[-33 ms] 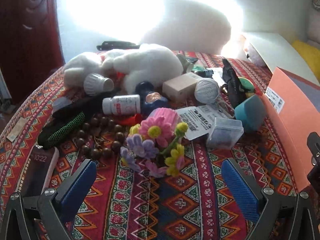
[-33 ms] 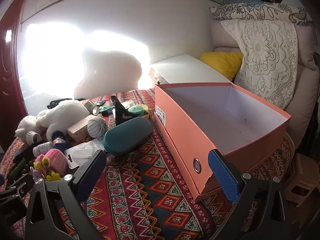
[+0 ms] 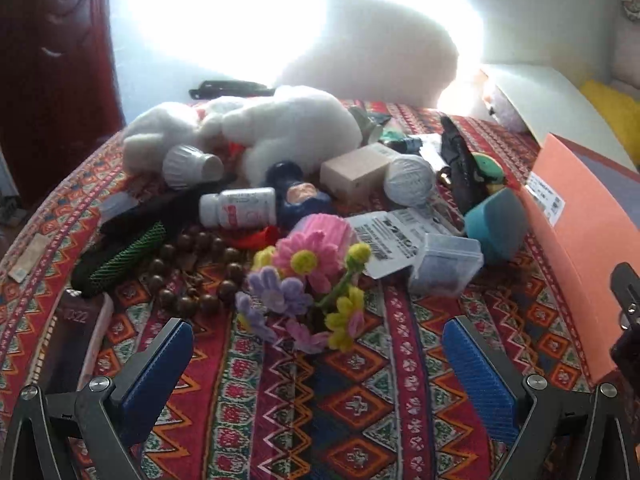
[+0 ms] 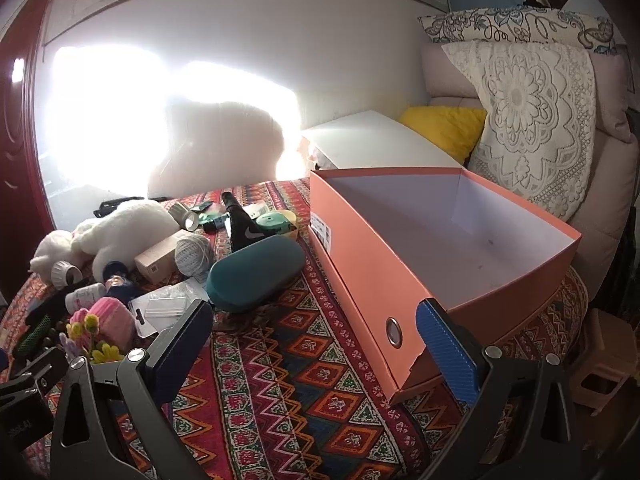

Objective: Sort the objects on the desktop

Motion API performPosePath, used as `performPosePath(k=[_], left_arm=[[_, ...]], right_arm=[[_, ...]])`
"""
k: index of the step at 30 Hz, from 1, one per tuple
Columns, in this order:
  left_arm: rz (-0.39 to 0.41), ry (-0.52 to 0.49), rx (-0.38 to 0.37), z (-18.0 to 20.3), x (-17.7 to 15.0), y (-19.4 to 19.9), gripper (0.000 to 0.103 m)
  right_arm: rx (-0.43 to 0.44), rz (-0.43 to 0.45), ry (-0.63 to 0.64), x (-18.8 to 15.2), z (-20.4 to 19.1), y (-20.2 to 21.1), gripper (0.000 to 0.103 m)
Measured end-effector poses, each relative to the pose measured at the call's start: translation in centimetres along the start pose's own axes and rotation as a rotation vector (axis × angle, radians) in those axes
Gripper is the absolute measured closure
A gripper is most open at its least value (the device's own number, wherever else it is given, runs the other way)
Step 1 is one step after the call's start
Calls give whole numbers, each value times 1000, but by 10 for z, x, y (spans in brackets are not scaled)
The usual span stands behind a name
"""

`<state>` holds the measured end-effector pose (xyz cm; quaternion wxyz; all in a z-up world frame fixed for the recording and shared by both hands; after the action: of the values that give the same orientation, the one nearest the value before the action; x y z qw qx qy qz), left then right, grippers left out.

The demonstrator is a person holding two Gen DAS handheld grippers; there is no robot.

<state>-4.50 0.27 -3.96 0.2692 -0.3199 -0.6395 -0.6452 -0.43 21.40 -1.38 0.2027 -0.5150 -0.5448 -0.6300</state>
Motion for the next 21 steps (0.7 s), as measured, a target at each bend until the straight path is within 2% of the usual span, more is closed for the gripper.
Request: performPosePath(k=[5, 7, 21], left_arm=[[5, -9, 12, 1, -1, 0, 0], [7, -12, 17, 1, -2, 0, 0], [11, -34, 45, 3, -4, -1, 0]], right_arm=[[18, -22, -22, -1, 11, -6, 0], [0, -41, 23, -3, 3, -9, 0], [-14, -11, 54, -5, -6, -7, 0]])
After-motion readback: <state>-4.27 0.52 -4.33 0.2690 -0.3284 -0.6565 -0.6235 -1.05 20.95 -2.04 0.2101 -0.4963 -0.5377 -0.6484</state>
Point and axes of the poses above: each gripper's, at about its wrist camera, not at the fingertips, and y roughly against the way its jaws point, z to its right, x to its top, the point moved 6 cm from there along -y, roughly the way its jaws point, and after that the axes turned 6 degrees about -y, right-handed, at the moved point
